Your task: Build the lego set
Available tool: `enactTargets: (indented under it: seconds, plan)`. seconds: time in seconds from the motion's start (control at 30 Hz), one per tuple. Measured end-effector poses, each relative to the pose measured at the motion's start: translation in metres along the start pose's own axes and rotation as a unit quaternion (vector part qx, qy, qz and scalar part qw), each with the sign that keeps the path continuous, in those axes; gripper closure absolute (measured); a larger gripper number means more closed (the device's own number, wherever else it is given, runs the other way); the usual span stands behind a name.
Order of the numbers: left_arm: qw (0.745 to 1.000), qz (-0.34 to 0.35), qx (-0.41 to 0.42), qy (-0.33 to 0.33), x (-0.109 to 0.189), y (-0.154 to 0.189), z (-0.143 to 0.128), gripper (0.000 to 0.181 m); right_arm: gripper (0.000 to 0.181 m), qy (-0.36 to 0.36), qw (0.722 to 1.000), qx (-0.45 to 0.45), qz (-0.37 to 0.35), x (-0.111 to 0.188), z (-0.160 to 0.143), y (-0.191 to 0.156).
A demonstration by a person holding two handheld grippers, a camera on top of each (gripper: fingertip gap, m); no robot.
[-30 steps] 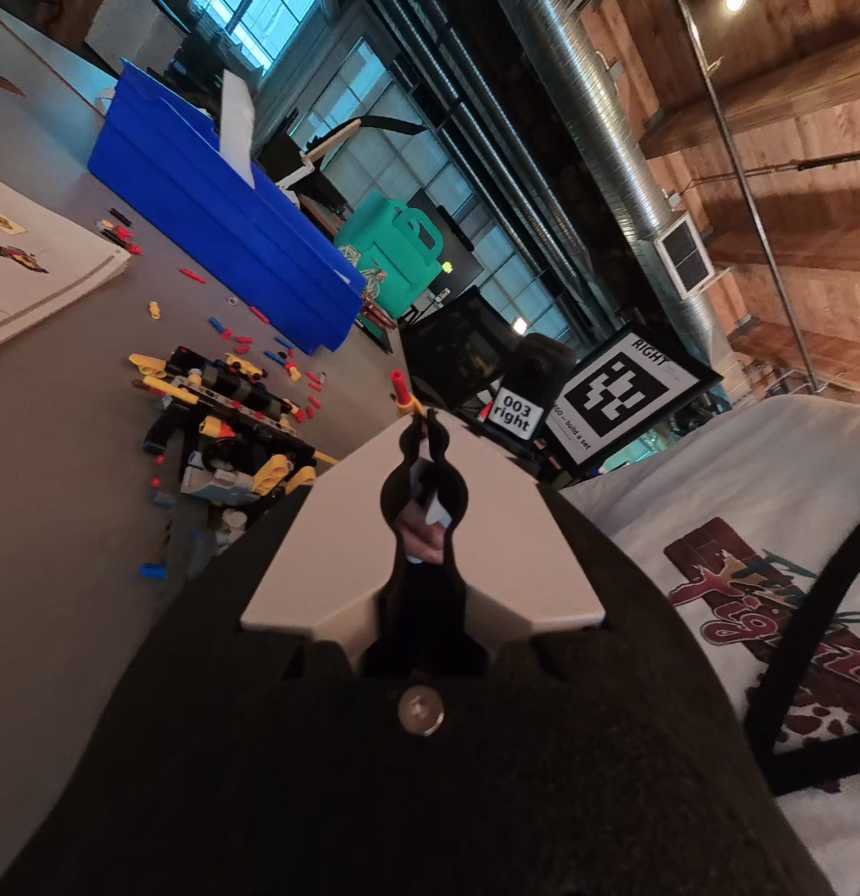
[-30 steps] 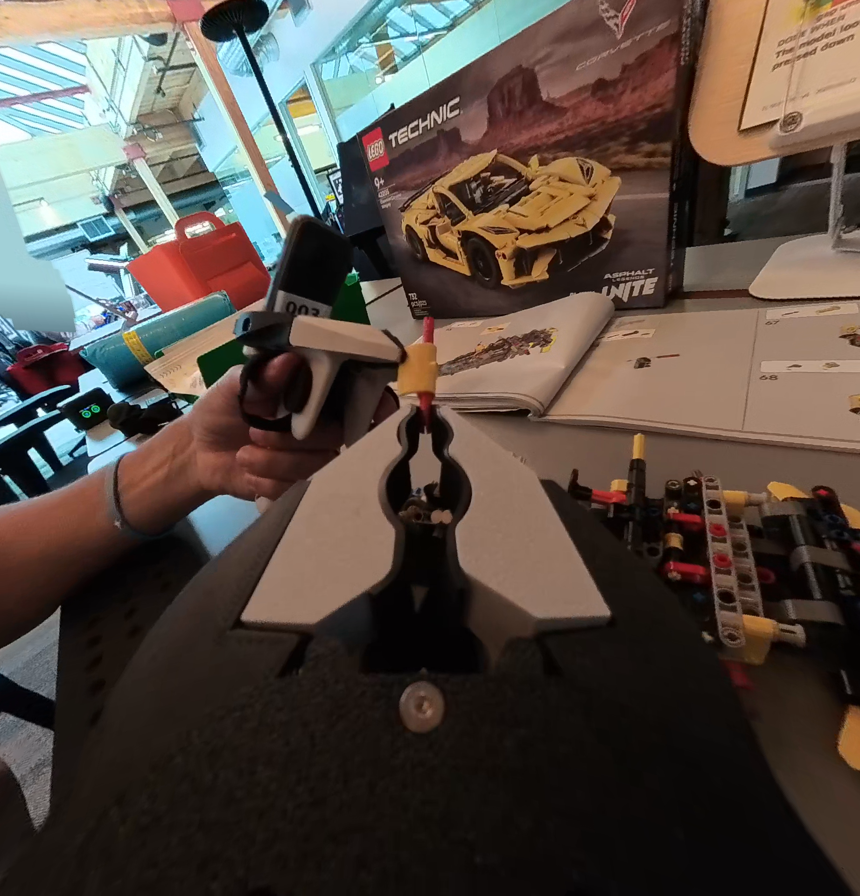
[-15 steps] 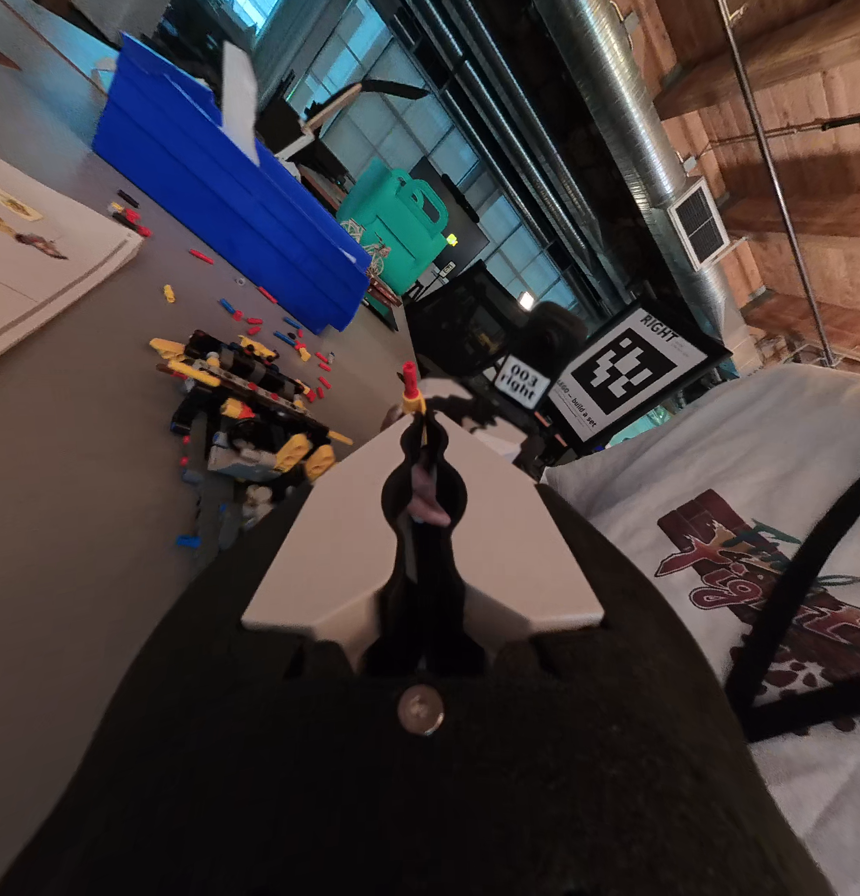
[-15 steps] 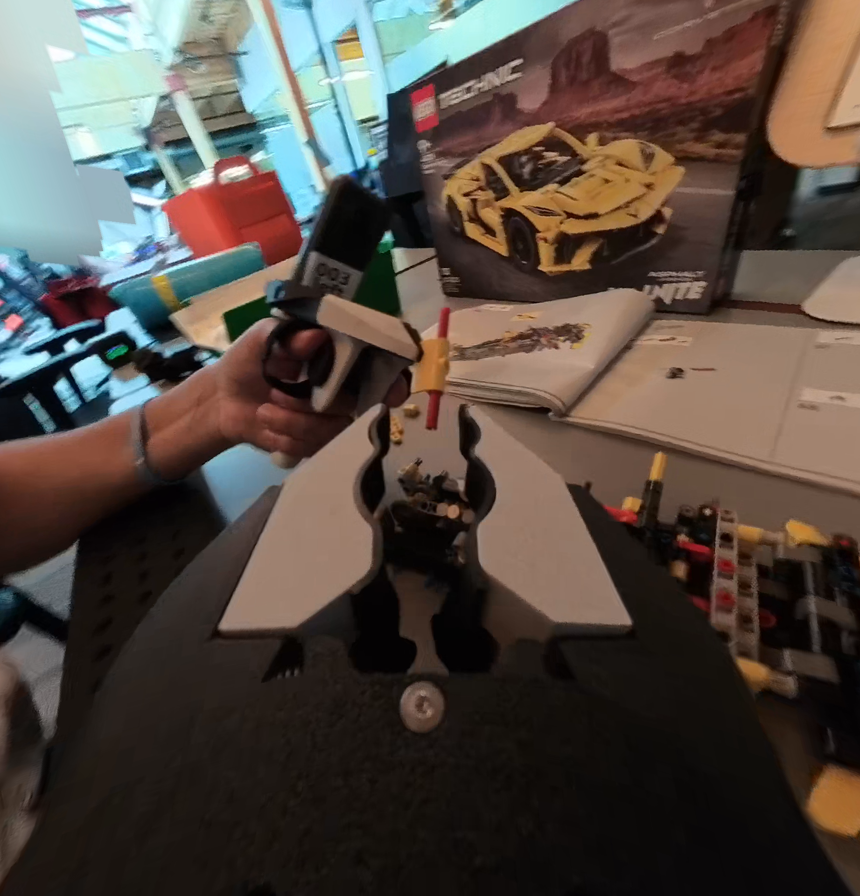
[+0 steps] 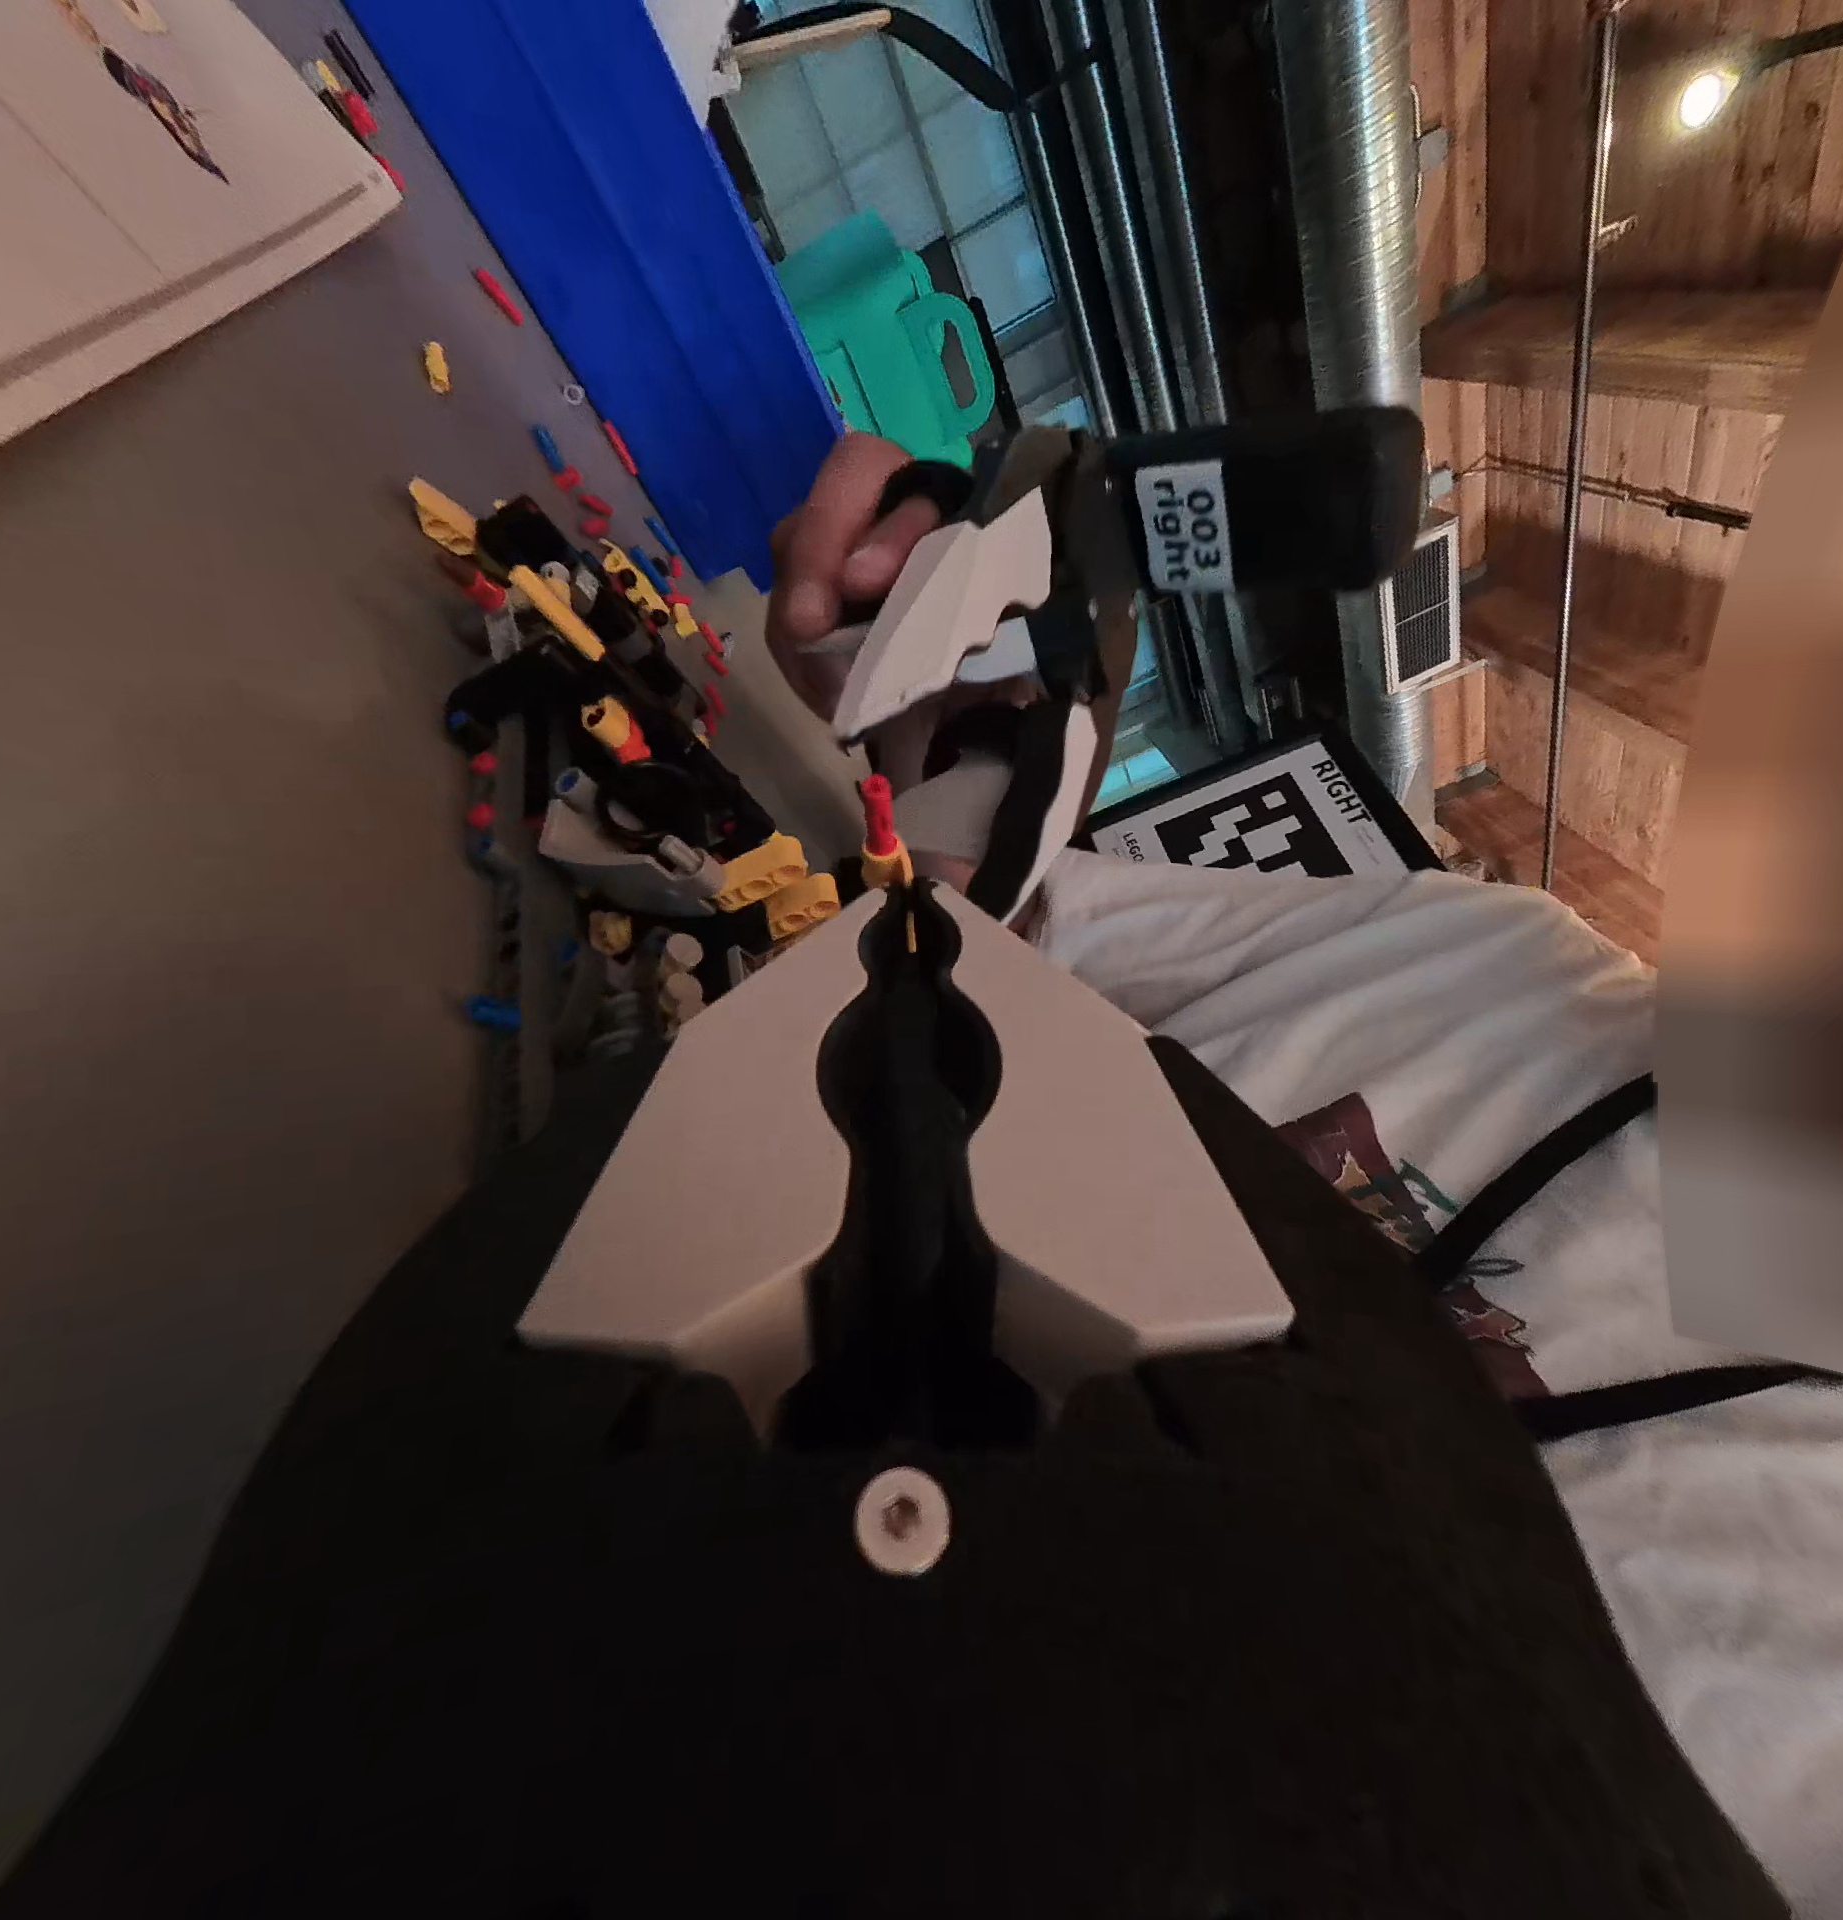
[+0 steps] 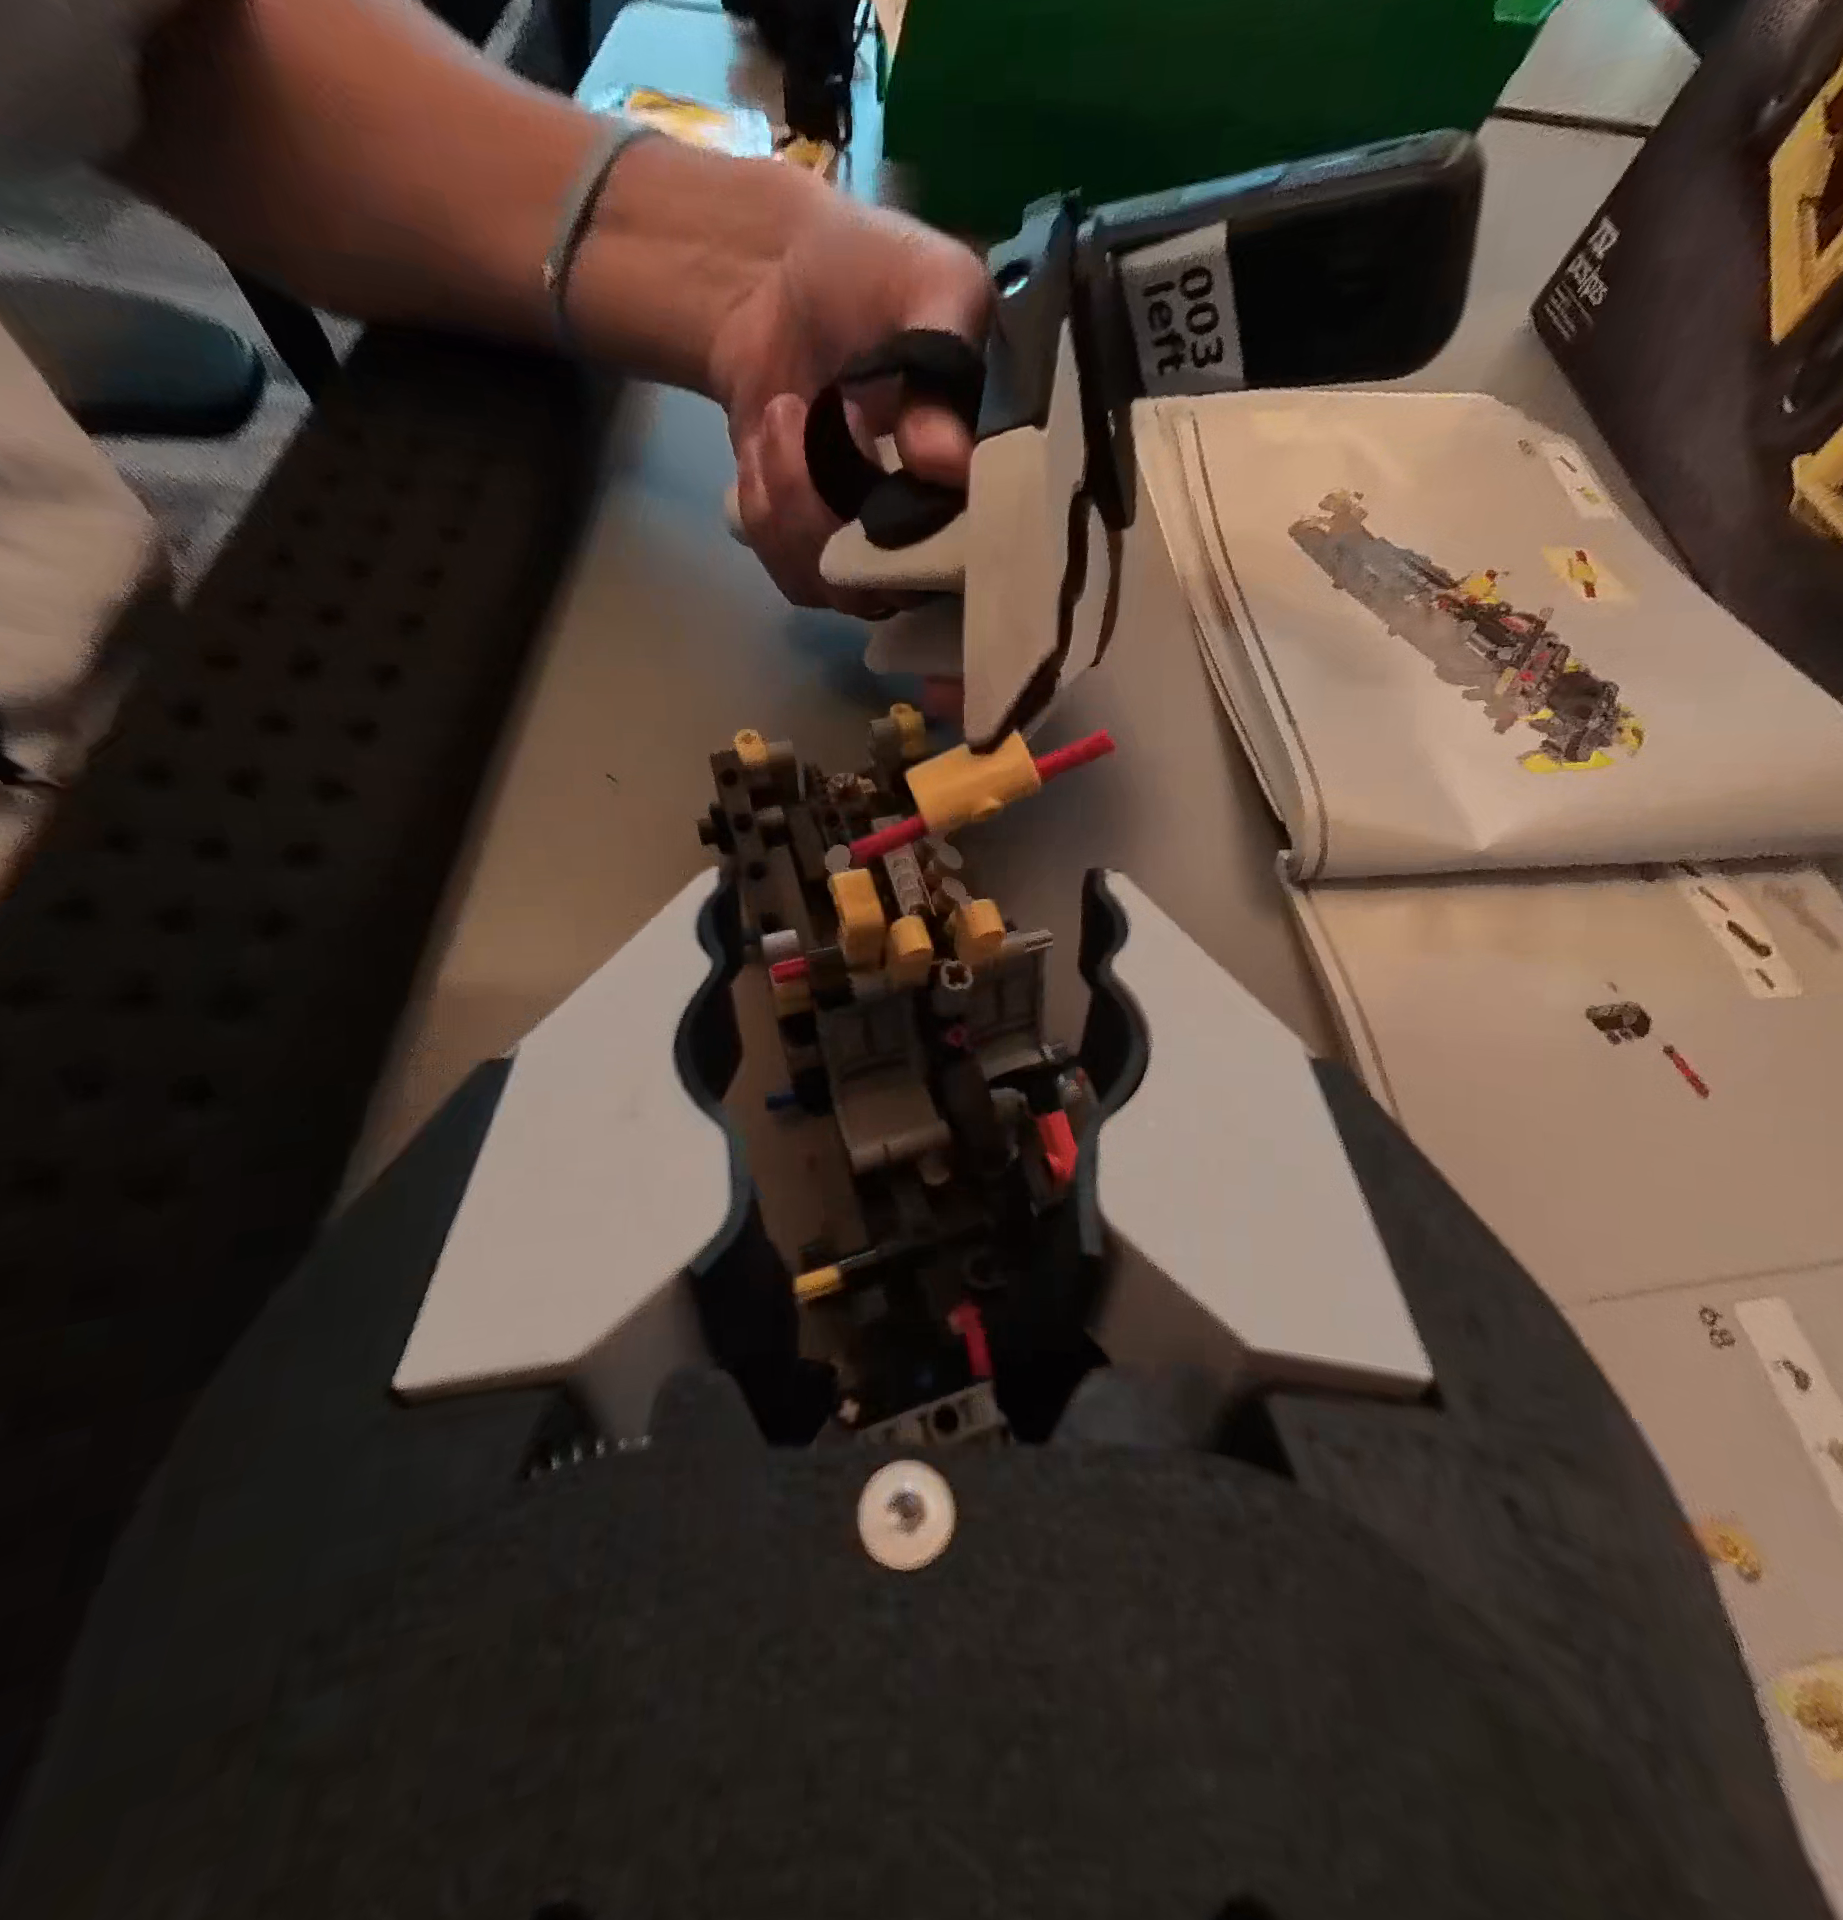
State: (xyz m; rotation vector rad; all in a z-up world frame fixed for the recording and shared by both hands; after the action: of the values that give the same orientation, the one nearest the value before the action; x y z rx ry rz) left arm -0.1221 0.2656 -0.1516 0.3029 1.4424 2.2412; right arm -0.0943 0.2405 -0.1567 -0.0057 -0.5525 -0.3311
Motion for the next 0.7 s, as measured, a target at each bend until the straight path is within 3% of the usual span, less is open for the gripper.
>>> enactTargets:
  seconds: [0.2, 0.37, 0.53, 0.7]
  plan:
    - [1.0, 0.017, -0.001, -0.007, -0.001, -0.009, 0.004, 0.18, 0.119, -0.034, 0.998, 0.037, -0.024, -0.012, -0.009, 0.006]
    - [1.0, 0.009, 0.016, -0.009, -0.004, -0.01, 0.005, 0.18, 0.126, -0.084, 0.996, 0.034, 0.01, -0.018, -0.022, 0.002]
    - [0.999, 0.015, 0.03, -0.016, -0.006, -0.016, 0.001, 0.18, 0.146, -0.063, 0.997, 0.05, 0.001, -0.013, -0.02, 0.003]
    - [0.999, -0.004, 0.048, -0.017, -0.007, -0.015, 0.0, 0.18, 0.14, -0.054, 0.997, 0.047, -0.002, -0.015, -0.019, 0.004]
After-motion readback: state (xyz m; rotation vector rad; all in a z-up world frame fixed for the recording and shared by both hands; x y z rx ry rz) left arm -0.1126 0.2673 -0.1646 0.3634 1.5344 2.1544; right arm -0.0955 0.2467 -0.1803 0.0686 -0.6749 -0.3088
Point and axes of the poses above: each gripper's, where its closed fingertips meet, x back along the fingers, z out of its top, y = z × x across the jaws, the point moved 1 cm from there along x, back along the fingers
